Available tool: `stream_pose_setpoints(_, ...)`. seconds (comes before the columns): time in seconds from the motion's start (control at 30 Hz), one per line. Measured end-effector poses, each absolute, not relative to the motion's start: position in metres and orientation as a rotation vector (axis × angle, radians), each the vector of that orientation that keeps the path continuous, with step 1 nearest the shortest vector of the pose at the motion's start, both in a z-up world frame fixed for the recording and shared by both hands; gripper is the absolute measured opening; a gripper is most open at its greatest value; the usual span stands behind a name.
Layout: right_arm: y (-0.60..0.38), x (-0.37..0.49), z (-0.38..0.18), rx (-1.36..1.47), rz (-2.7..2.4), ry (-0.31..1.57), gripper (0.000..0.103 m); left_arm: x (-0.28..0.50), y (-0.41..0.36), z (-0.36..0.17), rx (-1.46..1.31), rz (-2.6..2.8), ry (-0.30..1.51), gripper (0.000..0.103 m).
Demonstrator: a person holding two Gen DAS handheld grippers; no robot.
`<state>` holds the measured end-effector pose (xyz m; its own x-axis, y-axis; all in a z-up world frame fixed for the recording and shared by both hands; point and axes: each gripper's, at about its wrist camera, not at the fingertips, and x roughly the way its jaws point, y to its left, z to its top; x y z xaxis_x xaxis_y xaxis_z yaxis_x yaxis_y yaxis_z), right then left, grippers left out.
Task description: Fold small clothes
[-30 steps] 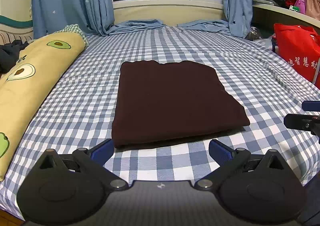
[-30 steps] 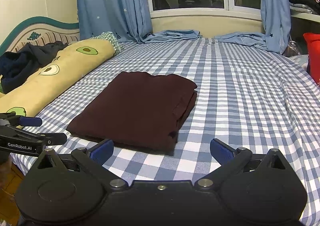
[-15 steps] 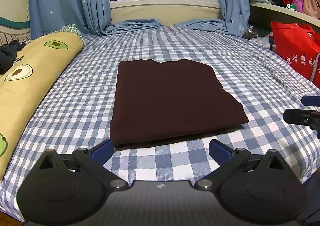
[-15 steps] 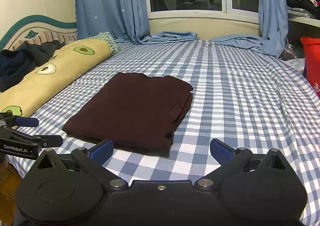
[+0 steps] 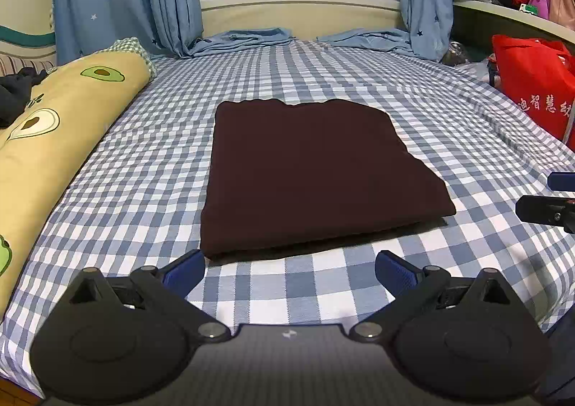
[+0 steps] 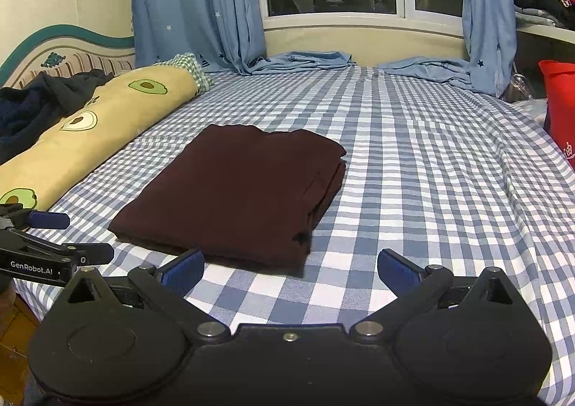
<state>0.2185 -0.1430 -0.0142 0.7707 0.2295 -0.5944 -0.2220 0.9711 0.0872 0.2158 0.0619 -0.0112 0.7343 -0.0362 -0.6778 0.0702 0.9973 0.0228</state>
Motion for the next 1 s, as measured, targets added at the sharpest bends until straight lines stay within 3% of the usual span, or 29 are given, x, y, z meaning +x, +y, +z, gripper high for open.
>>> stream_pose_setpoints(1.0, -0.067, 0.218, -0.033, -0.002, 0.194, 0.7, 0.102, 0.212, 0.125, -0.032, 0.051, -0.119, 0.741, 0.102)
